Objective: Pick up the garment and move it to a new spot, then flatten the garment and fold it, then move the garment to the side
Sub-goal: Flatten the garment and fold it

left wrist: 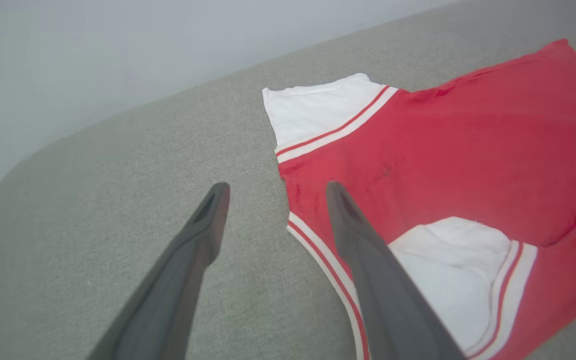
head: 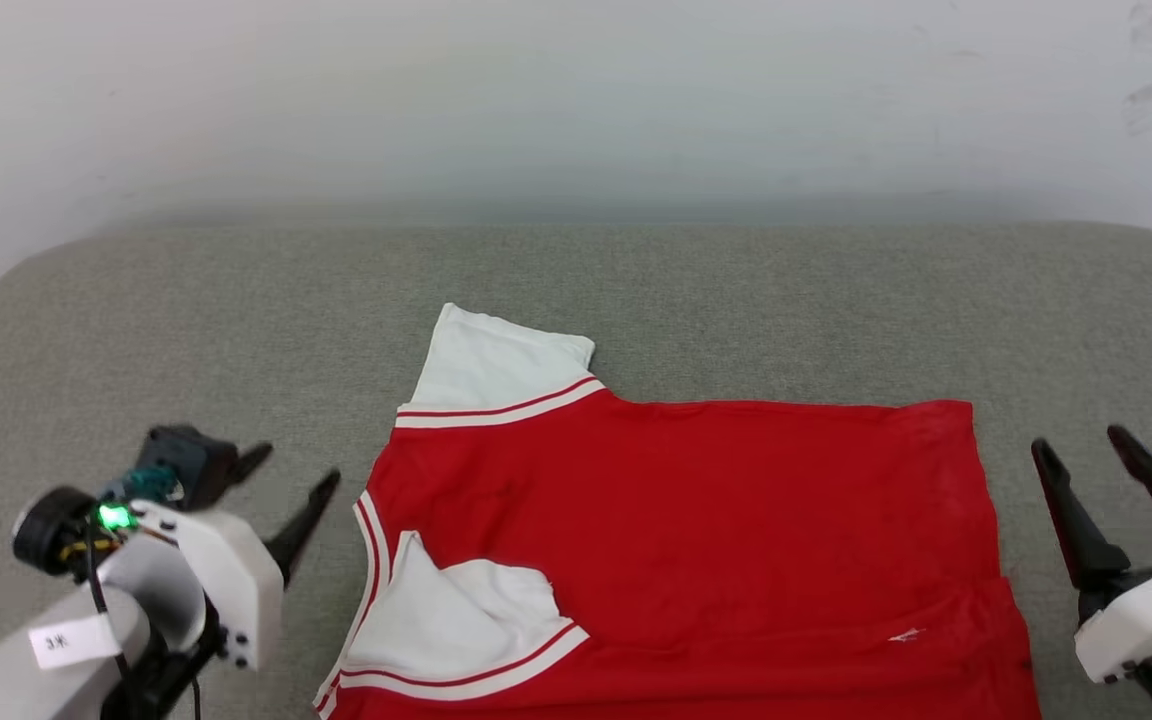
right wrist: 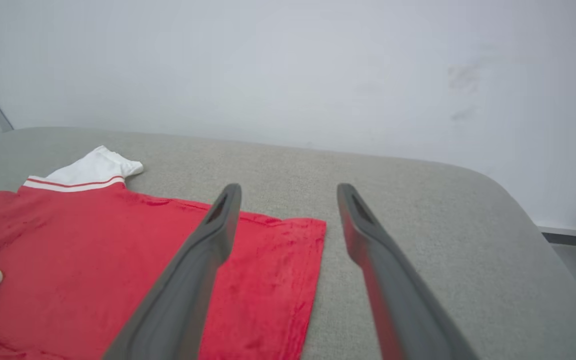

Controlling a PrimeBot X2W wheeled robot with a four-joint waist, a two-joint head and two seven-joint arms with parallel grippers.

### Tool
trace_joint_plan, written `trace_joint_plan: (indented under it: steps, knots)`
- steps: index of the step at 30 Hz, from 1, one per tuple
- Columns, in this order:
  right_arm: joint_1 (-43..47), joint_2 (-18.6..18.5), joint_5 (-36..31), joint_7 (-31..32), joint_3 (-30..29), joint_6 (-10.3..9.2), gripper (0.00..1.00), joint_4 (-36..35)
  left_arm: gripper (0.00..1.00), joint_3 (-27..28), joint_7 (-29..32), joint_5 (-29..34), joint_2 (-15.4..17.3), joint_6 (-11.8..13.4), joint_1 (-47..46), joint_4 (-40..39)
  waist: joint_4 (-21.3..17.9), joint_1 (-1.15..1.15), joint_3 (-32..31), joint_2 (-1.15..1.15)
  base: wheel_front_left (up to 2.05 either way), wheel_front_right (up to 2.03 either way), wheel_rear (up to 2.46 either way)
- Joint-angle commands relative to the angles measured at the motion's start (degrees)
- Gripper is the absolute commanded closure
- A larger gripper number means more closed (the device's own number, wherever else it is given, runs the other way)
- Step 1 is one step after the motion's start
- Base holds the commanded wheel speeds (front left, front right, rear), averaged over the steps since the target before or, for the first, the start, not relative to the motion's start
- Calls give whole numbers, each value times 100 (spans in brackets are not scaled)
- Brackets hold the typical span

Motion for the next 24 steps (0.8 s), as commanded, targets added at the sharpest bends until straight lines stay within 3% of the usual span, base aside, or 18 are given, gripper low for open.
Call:
trace_joint_plan:
  steps: [1, 7, 12, 18, 24]
  knots:
    - [-42, 253, -209, -221, -191, -8, 0, -159, 0, 92, -163, 96, -79, 104, -180, 60, -55, 0, 29, 0, 0, 0, 0]
    - [65, 890, -658, -590, -522, -7, 0, -638, 0, 243, -422, 368, -227, 211, -660, 334, -199, 0, 182, 0, 0, 0, 0]
    - [161, 1243, -998, -626, -537, -7, 0, -1057, 0, 278, -233, 425, -417, -17, -1309, 647, -385, 0, 500, 0, 0, 0, 0]
    - [-92, 1353, -1128, -690, -396, -6, 0, -1300, 0, 231, 905, 215, -484, -601, -2382, 1184, -710, 0, 1168, 0, 0, 0, 0]
    - [-326, 1368, -1130, -805, -357, -6, 0, -1335, 0, 171, 1854, 48, -501, -843, -3092, 1569, -919, 0, 1649, 0, 0, 0, 0]
